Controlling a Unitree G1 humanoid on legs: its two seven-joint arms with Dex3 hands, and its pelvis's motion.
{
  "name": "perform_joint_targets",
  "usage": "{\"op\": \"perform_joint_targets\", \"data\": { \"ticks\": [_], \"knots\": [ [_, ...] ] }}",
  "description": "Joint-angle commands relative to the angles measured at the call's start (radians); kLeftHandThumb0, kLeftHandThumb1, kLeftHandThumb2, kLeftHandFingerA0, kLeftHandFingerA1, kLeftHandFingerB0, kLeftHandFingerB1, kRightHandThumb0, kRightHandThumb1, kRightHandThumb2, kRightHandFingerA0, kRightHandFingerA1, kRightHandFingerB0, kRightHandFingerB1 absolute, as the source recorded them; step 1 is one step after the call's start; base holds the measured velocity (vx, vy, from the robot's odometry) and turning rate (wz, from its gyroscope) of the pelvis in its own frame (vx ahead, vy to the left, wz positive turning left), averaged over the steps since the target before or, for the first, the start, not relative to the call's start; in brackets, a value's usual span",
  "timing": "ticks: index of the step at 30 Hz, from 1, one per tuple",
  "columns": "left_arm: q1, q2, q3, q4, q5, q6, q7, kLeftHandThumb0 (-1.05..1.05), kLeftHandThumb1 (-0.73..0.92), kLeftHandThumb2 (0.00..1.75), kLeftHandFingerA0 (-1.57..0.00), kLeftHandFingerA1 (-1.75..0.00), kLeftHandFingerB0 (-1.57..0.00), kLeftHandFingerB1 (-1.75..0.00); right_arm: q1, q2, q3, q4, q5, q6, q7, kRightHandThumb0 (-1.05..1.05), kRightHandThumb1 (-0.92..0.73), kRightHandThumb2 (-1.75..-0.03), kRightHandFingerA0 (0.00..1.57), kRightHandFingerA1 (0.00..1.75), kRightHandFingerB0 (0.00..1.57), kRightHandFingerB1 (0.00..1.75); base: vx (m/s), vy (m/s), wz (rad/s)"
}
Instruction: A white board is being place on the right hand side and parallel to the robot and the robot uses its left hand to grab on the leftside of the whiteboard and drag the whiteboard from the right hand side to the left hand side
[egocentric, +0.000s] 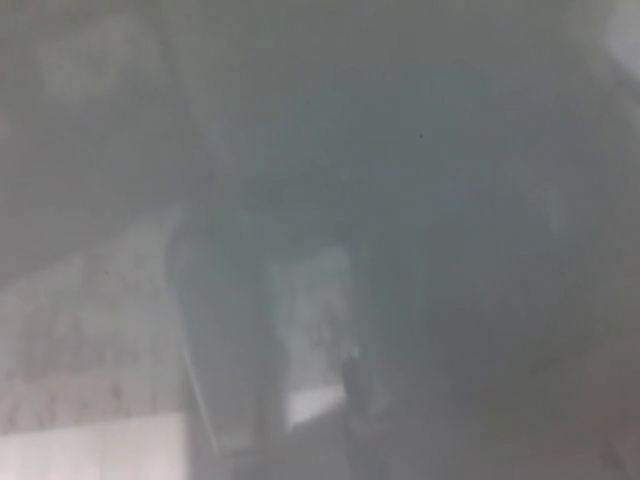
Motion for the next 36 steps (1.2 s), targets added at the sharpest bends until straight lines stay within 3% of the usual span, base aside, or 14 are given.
{"op": "perform_joint_targets", "data": {
  "ticks": [1, 3, 4, 5, 6, 7, 19, 25, 28, 30, 32, 33, 35, 36],
  "knots": [
    [0.066, -0.05, 0.087, -0.006, -0.066, 0.026, 0.076, -0.79, 0.68, 0.9, 0.0, -0.01, 0.0, 0.0, 0.007, -0.001, -0.004, 0.006, 0.001, -0.021, -0.005, -0.7, -0.74, -0.75, 0.5, 1.11, 0.49, 0.86, 0.0, 0.0, 0.0],
    [0.104, -0.065, 0.103, -0.029, -0.06, -0.004, 0.086, -0.76, 0.86, 0.66, 0.0, 0.0, 0.0, 0.0, 0.006, 0.001, -0.006, 0.005, 0.006, -0.009, 0.001, -0.71, -0.73, -0.75, 0.5, 1.13, 0.48, 0.86, 0.0, 0.0, 0.0],
    [0.14, -0.075, 0.113, -0.035, -0.062, 0.024, 0.1, -0.88, 0.75, 0.99, 0.0, -0.04, 0.0, 0.0, 0.007, -0.001, -0.003, 0.005, 0.002, -0.006, 0.001, -0.72, -0.75, -0.73, 0.49, 1.14, 0.47, 0.87, 0.0, 0.0, 0.0],
    [0.159, -0.082, 0.118, -0.035, -0.061, 0.045, 0.112, -0.8, 0.92, 0.68, 0.0, -0.01, 0.0, -0.03, 0.008, -0.002, -0.002, 0.006, 0.001, -0.008, -0.001, -0.71, -0.75, -0.73, 0.49, 1.13, 0.48, 0.86, 0.0, 0.0, 0.0],
    [0.167, -0.085, 0.12, -0.033, -0.059, 0.056, 0.12, -0.8, 0.92, 0.68, 0.0, -0.01, 0.0, -0.03, 0.008, -0.001, -0.003, 0.006, 0.001, -0.012, -0.003, -0.71, -0.75, -0.73, 0.49, 1.13, 0.48, 0.86, 0.0, 0.0, 0.0],
    [0.201, -0.106, 0.126, -0.053, -0.059, 0.063, 0.144, -0.91, 0.86, 1.11, 0.0, -0.09, 0.0, -0.04, 0.011, -0.001, -0.007, 0.006, 0.005, -0.012, -0.002, -0.71, -0.73, -0.74, 0.5, 1.13, 0.48, 0.86, 0.0, 0.0, 0.0],
    [0.613, -0.401, 0.191, -0.188, -0.105, -0.114, 0.022, -0.65, 0.68, 0.88, 0.0, -0.09, 0.0, -0.01, 0.037, 0.006, -0.01, 0.009, 0.015, -0.01, 0.023, -0.71, -0.73, -0.71, 0.48, 1.17, 0.47, 0.9, 0.0, 0.0, 0.0],
    [0.705, -0.454, 0.102, -0.296, -0.053, -0.167, 0.044, -0.82, 0.8, 1.04, 0.0, -0.11, 0.0, -0.06, 0.049, 0.005, -0.006, 0.007, 0.004, -0.017, 0.016, -0.73, -0.73, -0.72, 0.45, 1.15, 0.44, 0.87, 0.0, 0.0, 0.0],
    [0.704, -0.525, 0.075, -0.366, -0.069, -0.129, 0.116, -0.73, 0.69, 0.89, 0.0, -0.19, 0.0, -0.1, 0.05, 0.008, -0.004, 0.006, -0.001, -0.016, 0.0, -0.71, -0.72, -0.75, 0.45, 1.13, 0.43, 0.84, 0.0, 0.0, 0.0],
    [0.709, -0.51, 0.024, -0.368, -0.026, -0.146, 0.102, -0.73, 0.81, 1.05, 0.0, -0.19, 0.0, -0.1, 0.051, 0.006, 0.0, 0.003, -0.006, -0.017, -0.005, -0.7, -0.72, -0.76, 0.43, 1.12, 0.42, 0.84, 0.0, 0.0, 0.0],
    [0.685, -0.503, -0.031, -0.336, 0.02, -0.181, 0.107, -0.71, 0.75, 0.92, -0.01, -0.14, 0.0, 0.0, 0.049, 0.004, -0.001, -0.002, -0.003, -0.011, -0.005, -0.72, -0.72, -0.74, 0.45, 1.1, 0.43, 0.83, 0.0, 0.0, 0.0],
    [0.669, -0.504, -0.058, -0.294, 0.067, -0.239, 0.162, -0.67, 0.89, 0.67, -0.1, -0.28, 0.0, 0.0, 0.05, 0.005, -0.005, -0.002, 0.003, -0.009, 0.005, -0.72, -0.73, -0.73, 0.47, 1.13, 0.44, 0.84, 0.0, 0.0, 0.0],
    [0.649, -0.504, -0.099, -0.26, 0.116, -0.283, 0.226, -0.83, 0.74, 1.05, -0.2, -0.37, 0.0, -0.1, 0.051, 0.005, -0.005, -0.003, 0.003, -0.009, 0.005, -0.7, -0.74, -0.74, 0.45, 1.12, 0.43, 0.84, 0.0, 0.0, 0.0],
    [0.651, -0.498, -0.13, -0.269, 0.161, -0.314, 0.276, -0.81, 0.71, 1.02, -0.14, -0.44, 0.0, -0.13, 0.051, 0.003, -0.001, -0.002, -0.002, -0.015, 0.002, -0.68, -0.73, -0.74, 0.46, 1.1, 0.43, 0.82, 0.0, 0.0, 0.0]
  ]
}}
